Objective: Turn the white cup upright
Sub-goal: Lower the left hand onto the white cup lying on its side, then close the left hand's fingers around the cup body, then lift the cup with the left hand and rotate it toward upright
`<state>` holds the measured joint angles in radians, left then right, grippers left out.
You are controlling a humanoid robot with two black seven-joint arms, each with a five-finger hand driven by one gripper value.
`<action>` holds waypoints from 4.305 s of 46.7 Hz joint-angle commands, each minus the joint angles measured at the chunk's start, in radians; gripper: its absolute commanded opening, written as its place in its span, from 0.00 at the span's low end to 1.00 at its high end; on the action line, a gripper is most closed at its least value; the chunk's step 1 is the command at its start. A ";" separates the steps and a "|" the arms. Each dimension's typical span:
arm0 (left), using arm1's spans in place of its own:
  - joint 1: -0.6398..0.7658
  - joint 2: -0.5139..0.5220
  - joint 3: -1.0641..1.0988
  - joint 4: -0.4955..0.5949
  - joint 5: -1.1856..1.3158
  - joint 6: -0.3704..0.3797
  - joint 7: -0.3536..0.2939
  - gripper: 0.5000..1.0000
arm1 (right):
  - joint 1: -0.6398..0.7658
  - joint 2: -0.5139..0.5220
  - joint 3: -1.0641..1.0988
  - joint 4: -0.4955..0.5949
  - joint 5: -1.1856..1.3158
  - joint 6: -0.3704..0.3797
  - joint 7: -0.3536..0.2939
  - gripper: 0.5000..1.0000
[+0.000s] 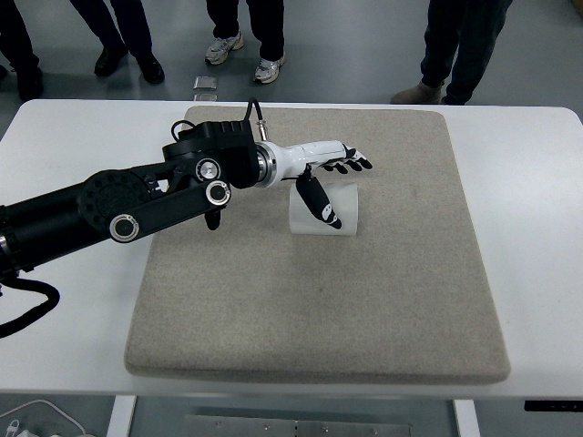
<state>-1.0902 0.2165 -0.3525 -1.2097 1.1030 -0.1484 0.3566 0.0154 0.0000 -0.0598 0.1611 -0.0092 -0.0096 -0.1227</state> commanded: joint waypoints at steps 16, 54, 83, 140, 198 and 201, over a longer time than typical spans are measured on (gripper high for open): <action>0.001 -0.011 0.020 0.010 0.001 0.001 -0.004 0.92 | 0.000 0.000 0.000 0.000 0.000 -0.001 0.000 0.86; 0.018 -0.023 0.033 0.036 0.052 -0.002 -0.013 0.59 | 0.000 0.000 0.000 0.000 0.000 0.000 0.000 0.86; 0.009 -0.020 -0.026 0.036 0.026 -0.014 -0.016 0.00 | 0.001 0.000 0.000 0.000 -0.001 -0.001 0.000 0.86; 0.096 0.064 -0.353 0.222 -0.492 -0.168 -0.427 0.00 | 0.000 0.000 0.000 0.000 0.000 0.000 0.000 0.86; 0.248 0.049 -0.342 0.630 -0.578 -0.408 -0.967 0.00 | 0.000 0.000 0.003 0.000 0.000 0.006 0.000 0.86; 0.248 0.044 -0.330 0.639 -0.578 -0.408 -0.967 0.00 | 0.000 0.000 0.003 0.000 0.000 0.006 0.000 0.86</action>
<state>-0.8426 0.2647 -0.6956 -0.5807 0.5245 -0.5561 -0.6111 0.0159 0.0000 -0.0574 0.1611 -0.0091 -0.0030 -0.1227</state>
